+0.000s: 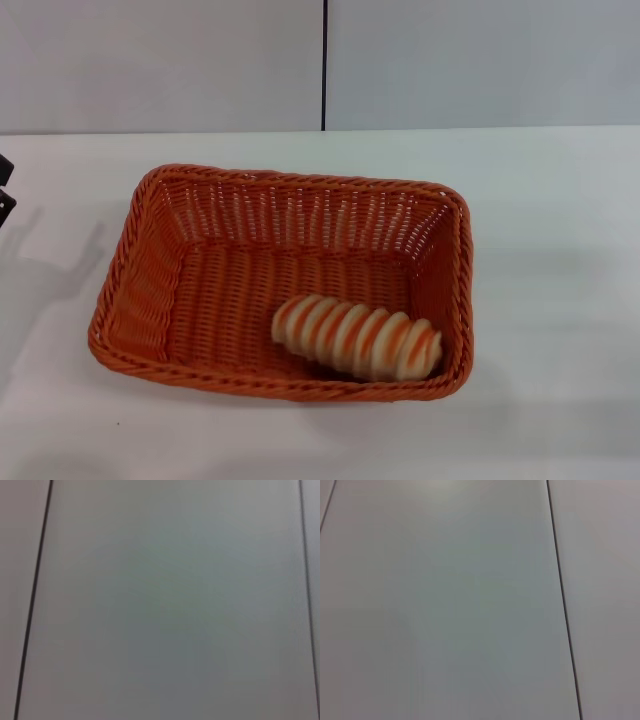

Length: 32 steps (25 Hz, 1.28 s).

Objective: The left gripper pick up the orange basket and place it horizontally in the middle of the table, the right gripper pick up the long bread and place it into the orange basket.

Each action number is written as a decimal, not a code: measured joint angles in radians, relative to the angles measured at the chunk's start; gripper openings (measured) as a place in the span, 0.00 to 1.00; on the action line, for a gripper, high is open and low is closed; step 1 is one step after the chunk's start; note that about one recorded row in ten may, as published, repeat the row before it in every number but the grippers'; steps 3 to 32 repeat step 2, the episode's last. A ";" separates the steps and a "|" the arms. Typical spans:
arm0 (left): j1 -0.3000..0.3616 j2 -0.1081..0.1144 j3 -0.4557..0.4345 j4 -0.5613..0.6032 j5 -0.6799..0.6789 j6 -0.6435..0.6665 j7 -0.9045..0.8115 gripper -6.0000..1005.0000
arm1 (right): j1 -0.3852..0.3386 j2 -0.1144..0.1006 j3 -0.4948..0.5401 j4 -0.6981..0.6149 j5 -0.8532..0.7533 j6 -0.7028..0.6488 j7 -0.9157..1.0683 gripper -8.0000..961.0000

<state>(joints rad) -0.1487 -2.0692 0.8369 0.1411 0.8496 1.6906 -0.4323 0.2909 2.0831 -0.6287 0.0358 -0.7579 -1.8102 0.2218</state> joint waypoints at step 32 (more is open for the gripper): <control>-0.001 -0.001 -0.007 -0.022 0.000 0.023 0.053 0.82 | -0.001 0.000 0.001 0.001 0.001 -0.004 0.002 0.64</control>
